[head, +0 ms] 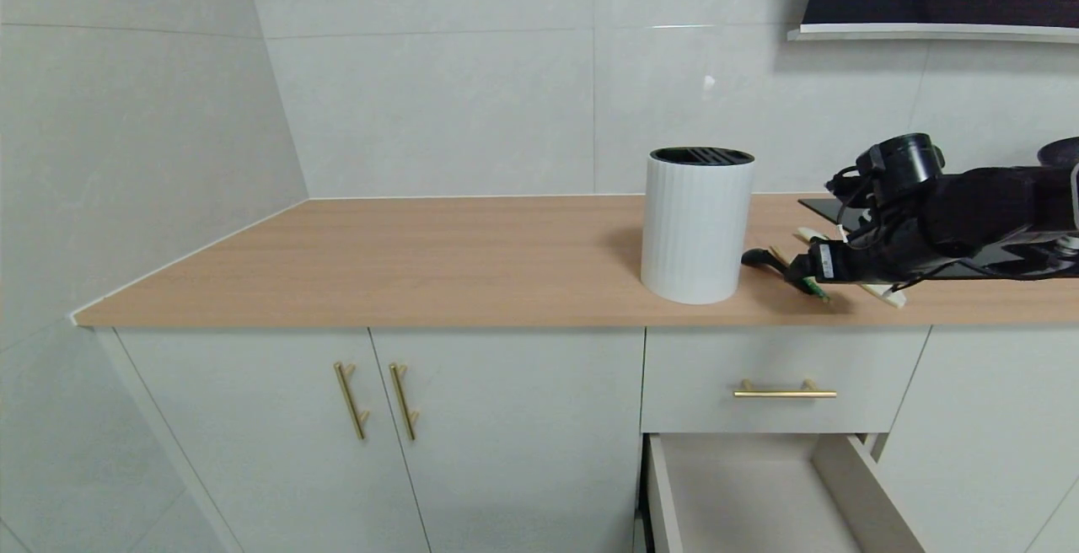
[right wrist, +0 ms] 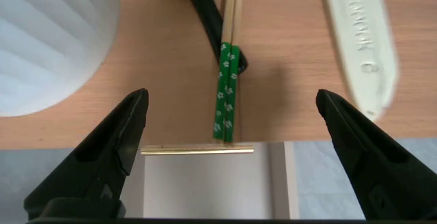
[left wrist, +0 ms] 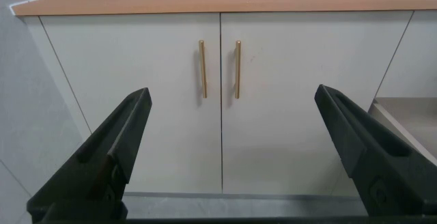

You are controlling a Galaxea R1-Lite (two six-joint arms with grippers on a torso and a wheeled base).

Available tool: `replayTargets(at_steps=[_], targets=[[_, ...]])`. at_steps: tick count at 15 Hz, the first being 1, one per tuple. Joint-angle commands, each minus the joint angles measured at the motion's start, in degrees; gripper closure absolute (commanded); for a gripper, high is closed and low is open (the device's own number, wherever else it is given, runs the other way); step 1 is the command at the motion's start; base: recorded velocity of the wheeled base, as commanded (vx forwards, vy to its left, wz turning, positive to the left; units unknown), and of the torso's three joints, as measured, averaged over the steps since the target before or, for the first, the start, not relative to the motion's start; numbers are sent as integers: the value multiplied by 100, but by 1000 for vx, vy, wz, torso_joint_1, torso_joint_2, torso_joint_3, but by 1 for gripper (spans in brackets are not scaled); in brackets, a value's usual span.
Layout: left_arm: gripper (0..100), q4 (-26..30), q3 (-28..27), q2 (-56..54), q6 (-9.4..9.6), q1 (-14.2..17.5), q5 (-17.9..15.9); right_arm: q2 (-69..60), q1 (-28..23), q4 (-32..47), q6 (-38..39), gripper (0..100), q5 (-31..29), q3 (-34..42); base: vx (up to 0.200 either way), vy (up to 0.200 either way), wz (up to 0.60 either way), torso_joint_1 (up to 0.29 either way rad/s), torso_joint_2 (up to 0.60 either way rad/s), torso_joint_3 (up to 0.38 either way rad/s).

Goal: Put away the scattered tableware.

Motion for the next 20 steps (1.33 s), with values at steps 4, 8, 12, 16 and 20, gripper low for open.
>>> replayTargets(at_steps=[4, 8, 12, 16, 20], targets=[[0, -1, 0, 2, 0, 1, 2, 297, -4, -1, -8, 0, -199, -61, 0, 0, 0, 0, 0, 0], [0, -1, 0, 2, 0, 1, 2, 359, -4, 8, -17, 0, -199, -79, 0, 0, 0, 0, 0, 0], [0, -1, 0, 2, 0, 1, 2, 359, 13, 43, -17, 100, -199, -79, 0, 0, 0, 0, 0, 0], [0, -1, 0, 2, 0, 1, 2, 288, 13, 43, -8, 100, -208, -79, 0, 0, 0, 0, 0, 0], [0, -1, 0, 2, 0, 1, 2, 60, 4, 52, 10, 100, -208, -17, 0, 0, 0, 0, 0, 0]])
